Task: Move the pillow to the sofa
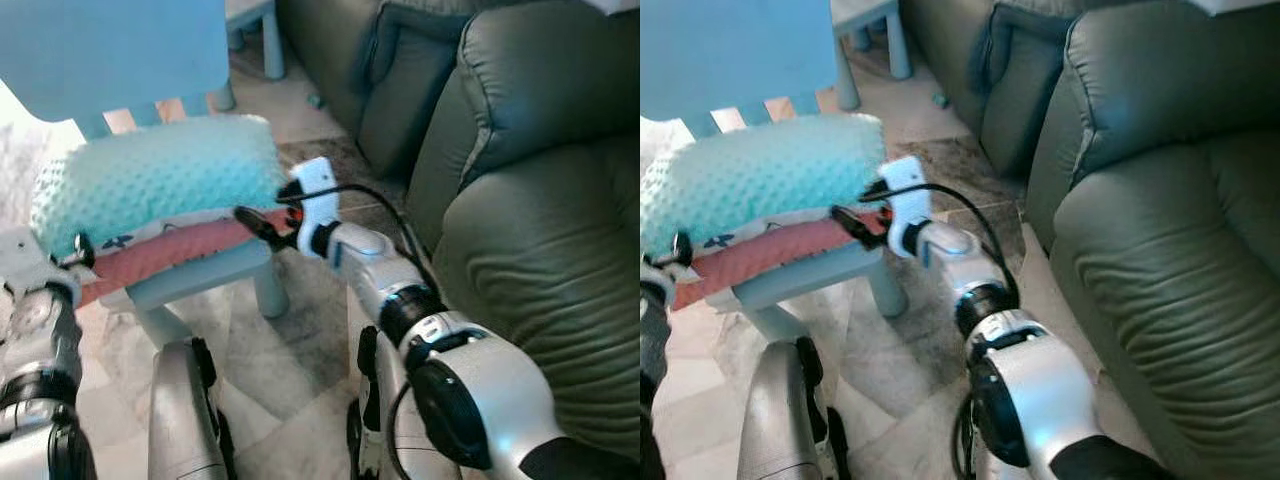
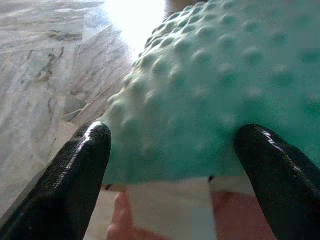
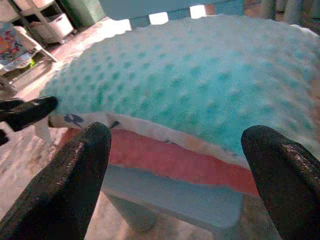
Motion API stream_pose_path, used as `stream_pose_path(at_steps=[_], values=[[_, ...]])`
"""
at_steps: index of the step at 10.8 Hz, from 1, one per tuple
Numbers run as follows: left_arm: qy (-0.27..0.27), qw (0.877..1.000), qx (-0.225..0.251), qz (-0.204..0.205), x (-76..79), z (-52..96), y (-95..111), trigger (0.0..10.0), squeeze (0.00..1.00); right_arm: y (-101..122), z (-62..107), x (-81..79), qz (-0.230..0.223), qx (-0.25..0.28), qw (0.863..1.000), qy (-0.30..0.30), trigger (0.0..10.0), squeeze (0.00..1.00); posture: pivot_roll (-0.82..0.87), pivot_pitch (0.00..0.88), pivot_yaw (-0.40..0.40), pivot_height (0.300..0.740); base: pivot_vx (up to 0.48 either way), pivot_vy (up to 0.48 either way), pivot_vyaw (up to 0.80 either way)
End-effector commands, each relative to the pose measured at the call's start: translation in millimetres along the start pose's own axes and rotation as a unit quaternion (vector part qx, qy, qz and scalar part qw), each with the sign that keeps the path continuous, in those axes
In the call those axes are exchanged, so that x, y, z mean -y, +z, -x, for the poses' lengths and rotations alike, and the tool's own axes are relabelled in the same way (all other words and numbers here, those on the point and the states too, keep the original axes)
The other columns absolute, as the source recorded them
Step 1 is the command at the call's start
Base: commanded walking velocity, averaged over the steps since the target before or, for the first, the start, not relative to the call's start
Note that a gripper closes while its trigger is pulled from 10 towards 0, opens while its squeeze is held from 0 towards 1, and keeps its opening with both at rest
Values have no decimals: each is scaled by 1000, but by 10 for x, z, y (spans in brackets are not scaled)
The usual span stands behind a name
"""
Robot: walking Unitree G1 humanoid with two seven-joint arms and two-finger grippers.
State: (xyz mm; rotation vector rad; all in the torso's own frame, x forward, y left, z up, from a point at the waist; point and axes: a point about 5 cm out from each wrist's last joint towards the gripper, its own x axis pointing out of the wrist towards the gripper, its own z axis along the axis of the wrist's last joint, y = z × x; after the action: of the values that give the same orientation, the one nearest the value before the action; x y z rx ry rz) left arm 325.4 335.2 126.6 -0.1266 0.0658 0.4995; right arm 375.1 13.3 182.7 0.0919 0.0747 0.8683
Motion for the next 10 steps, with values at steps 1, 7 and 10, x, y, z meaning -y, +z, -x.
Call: stream_pose_path(at_steps=[1, 7, 10], values=[[3, 1000, -14, 9, -6, 15, -81, 10000, 0, 14, -39, -59, -12, 0, 1000, 8, 10000, 0, -79, 324, -62, 497, 0, 0, 0], [-19, 1000, 8, -4, 108, 13, -16, 10000, 0, 128, -41, -47, 6, 37, 999, 6, 10000, 0, -66, 305, -48, 497, 0, 0, 0], [-50, 998, 23, -27, 52, 334, -201, 10000, 0, 87, 203, 301, 15, 48, 998, -42, 10000, 0, -75, 246, -30, 497, 0, 0, 0]])
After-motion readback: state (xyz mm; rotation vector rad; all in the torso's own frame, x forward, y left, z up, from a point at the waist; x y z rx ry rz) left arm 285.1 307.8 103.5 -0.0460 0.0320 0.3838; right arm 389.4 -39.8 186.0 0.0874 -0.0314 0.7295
